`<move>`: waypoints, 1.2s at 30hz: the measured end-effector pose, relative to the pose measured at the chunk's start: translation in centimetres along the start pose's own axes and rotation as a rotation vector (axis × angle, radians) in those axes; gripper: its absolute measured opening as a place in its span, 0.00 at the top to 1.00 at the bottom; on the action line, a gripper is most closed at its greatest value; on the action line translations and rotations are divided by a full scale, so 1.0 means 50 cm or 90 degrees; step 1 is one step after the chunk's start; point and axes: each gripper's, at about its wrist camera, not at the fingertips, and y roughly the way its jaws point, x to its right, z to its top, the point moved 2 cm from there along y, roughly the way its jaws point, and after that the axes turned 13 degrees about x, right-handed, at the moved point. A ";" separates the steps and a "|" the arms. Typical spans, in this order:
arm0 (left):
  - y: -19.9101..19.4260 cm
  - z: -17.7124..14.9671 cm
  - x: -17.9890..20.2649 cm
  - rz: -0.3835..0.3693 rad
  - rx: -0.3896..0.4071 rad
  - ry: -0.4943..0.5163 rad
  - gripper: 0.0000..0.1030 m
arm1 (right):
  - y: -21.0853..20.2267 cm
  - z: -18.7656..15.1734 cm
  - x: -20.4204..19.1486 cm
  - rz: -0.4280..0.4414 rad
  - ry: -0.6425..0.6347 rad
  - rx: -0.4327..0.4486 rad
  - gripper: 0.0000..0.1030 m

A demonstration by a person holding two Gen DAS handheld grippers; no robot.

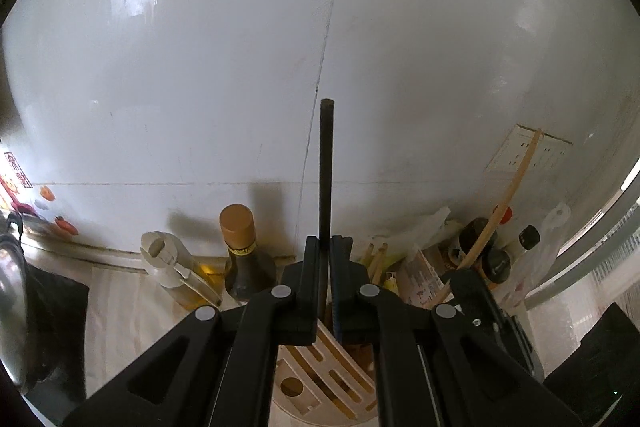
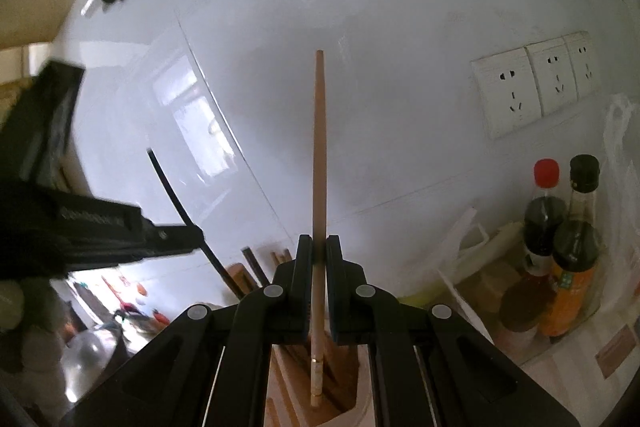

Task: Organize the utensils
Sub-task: 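Lower both held chopsticks into the holder slots, then open both tools, releasing the chopsticks into the holder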

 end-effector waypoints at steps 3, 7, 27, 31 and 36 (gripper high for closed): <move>0.002 -0.005 -0.003 -0.007 -0.005 -0.006 0.98 | 0.000 0.002 -0.003 0.010 -0.001 0.001 0.94; 0.001 -0.014 -0.002 -0.019 -0.012 -0.008 0.97 | 0.000 -0.003 -0.015 0.012 -0.033 -0.007 0.94; -0.122 -0.003 -0.015 0.040 0.054 -0.010 0.01 | -0.103 0.074 0.032 -0.017 -0.035 -0.056 0.43; -0.157 -0.060 -0.014 0.083 0.056 0.022 0.00 | -0.152 0.098 0.068 -0.077 -0.037 -0.095 0.39; -0.159 -0.157 -0.007 0.100 0.015 0.021 0.00 | -0.206 0.083 0.124 -0.163 -0.048 -0.169 0.37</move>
